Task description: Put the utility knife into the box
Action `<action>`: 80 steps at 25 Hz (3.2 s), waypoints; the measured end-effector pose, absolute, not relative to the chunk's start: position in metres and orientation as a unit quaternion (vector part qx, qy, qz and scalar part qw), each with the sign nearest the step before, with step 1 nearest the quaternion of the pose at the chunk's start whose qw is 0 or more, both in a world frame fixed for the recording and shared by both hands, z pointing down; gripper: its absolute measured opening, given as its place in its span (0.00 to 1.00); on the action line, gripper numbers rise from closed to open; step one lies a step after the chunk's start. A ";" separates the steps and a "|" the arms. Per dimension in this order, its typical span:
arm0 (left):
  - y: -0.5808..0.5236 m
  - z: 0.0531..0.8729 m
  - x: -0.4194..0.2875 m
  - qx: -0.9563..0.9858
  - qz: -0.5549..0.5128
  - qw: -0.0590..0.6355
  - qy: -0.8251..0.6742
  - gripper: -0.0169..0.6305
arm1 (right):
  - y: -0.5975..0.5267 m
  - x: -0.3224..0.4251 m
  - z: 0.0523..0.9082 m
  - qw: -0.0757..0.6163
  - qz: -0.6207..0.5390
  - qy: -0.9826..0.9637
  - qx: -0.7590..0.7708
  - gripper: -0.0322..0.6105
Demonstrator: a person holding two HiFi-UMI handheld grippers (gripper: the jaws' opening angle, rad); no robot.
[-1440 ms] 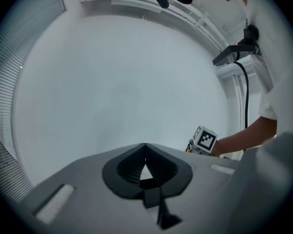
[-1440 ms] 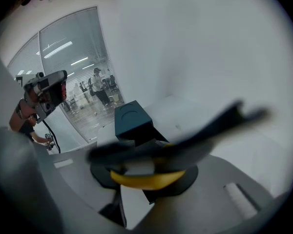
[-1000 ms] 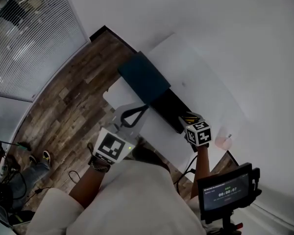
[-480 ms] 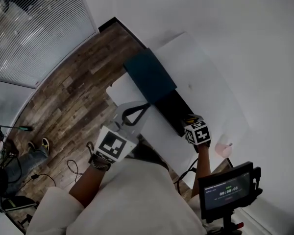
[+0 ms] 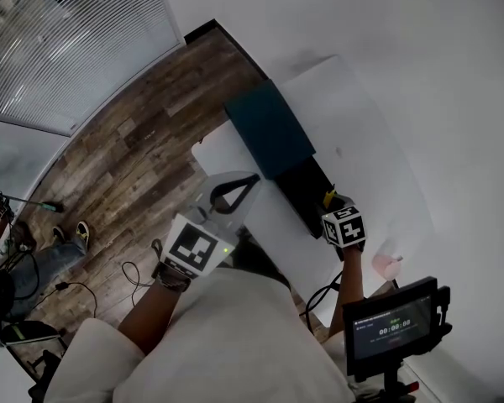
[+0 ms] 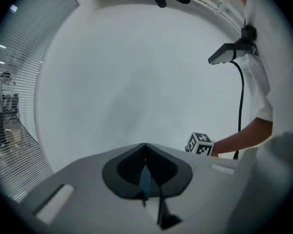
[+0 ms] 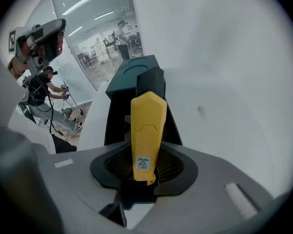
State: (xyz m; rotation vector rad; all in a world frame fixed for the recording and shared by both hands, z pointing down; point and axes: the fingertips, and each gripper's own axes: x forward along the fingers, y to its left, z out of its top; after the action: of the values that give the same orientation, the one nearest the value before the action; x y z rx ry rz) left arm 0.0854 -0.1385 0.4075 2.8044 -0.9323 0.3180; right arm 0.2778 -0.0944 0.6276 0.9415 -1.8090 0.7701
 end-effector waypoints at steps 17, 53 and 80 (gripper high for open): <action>-0.157 0.436 0.098 0.935 0.129 0.099 -0.314 0.02 | -0.116 0.283 0.661 0.466 0.328 -0.738 0.361 0.25; -0.164 0.469 0.120 0.934 0.158 0.128 -0.293 0.02 | -0.117 0.270 0.680 0.503 0.324 -0.729 0.332 0.25; -0.161 0.476 0.114 0.933 0.174 0.121 -0.292 0.02 | -0.115 0.268 0.685 0.528 0.300 -0.723 0.328 0.25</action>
State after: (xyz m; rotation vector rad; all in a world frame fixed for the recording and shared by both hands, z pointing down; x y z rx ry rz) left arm 0.1140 -0.1605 0.4755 2.7229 -0.8525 0.5088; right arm 0.2681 -0.1147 0.6849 0.7832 -1.7281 0.7163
